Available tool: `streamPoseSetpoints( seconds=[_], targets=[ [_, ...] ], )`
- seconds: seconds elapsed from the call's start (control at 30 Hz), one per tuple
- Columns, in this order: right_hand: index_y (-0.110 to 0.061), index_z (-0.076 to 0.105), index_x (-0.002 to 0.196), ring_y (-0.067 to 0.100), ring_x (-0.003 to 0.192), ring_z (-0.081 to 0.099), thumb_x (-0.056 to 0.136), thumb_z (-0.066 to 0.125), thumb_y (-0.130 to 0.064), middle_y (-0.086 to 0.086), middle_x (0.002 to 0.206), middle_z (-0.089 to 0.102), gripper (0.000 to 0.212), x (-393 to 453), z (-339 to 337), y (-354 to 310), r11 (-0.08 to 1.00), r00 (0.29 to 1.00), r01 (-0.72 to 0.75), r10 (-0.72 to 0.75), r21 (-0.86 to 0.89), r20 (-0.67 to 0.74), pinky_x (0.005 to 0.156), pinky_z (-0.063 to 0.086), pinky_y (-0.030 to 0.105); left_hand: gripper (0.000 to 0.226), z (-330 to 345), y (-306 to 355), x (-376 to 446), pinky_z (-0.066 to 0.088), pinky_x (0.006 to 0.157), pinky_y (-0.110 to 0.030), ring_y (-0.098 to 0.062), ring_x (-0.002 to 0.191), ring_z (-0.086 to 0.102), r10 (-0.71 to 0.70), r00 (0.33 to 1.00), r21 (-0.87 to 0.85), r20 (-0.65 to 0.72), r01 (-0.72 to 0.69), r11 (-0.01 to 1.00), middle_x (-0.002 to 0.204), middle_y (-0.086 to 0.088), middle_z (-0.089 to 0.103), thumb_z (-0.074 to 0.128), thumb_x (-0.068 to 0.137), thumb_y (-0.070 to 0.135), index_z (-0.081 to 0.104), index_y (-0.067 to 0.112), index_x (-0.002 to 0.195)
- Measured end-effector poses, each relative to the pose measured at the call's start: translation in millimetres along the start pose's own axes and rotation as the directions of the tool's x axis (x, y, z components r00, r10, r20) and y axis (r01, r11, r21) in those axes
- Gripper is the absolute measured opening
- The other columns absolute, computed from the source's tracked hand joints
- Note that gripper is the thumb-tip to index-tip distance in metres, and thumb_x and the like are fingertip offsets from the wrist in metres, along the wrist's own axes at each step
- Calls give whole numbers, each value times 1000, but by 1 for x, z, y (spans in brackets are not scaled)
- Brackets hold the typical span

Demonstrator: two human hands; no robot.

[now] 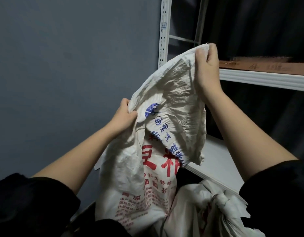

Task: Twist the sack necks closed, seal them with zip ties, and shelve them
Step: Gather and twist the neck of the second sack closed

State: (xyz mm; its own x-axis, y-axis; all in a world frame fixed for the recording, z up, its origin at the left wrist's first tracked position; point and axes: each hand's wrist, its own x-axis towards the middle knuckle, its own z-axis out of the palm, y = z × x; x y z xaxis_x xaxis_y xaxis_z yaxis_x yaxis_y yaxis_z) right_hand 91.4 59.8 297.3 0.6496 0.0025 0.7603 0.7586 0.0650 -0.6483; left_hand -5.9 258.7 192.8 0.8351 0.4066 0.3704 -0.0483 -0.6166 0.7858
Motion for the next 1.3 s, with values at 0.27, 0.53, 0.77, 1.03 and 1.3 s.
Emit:
streamPoseSetpoints(
  seconds=[0.27, 0.53, 0.77, 1.03, 1.3],
  targets=[
    [-18, 43, 93, 3, 58, 42, 96, 42, -28, -14, 63, 42, 10, 9, -3, -22, 889, 953, 303, -280, -342, 115, 58, 34, 26, 29, 12, 1, -11, 41, 68, -20, -2, 71, 52, 57, 995, -392, 79, -21, 920, 78, 13, 51, 57, 71, 53, 50, 27, 83],
    [-14, 38, 120, 1, 80, 51, 89, 60, -31, -10, 94, 49, 42, 5, -7, -3, 991, 988, -40, 58, -125, 141, 76, 44, 21, 23, 8, -2, -7, 44, 77, -24, -13, 88, 58, -23, 998, -191, 62, 34, 981, 96, -5, 66, 56, 94, 24, 67, 7, 104],
    [-17, 43, 136, 14, 110, 64, 74, 79, -29, -1, 126, 63, 73, -27, -34, 55, 879, 588, -427, 447, -211, 675, 97, 49, 26, 26, -2, -16, -2, 47, 100, -39, -27, 102, 64, -229, 961, -306, 156, 267, 914, 109, -15, 69, 55, 94, 30, 68, 9, 105],
    [-5, 63, 109, 11, 85, 66, 99, 49, -23, -3, 93, 71, 24, -22, -17, 45, 919, 750, -351, 392, -181, 533, 82, 50, 27, 36, -2, -14, -9, 51, 75, -9, -1, 86, 63, -16, 950, -158, 312, 68, 985, 99, 10, 70, 77, 78, 19, 62, 19, 111],
    [-19, 57, 102, 10, 86, 59, 89, 57, -29, -4, 96, 64, 17, -14, 25, 2, 979, 862, -180, 204, -97, 464, 79, 46, 29, 26, 14, -5, -3, 45, 67, -11, -11, 87, 56, 53, 978, -104, 203, -32, 994, 92, 0, 63, 55, 84, -9, 62, 9, 101]
  ],
)
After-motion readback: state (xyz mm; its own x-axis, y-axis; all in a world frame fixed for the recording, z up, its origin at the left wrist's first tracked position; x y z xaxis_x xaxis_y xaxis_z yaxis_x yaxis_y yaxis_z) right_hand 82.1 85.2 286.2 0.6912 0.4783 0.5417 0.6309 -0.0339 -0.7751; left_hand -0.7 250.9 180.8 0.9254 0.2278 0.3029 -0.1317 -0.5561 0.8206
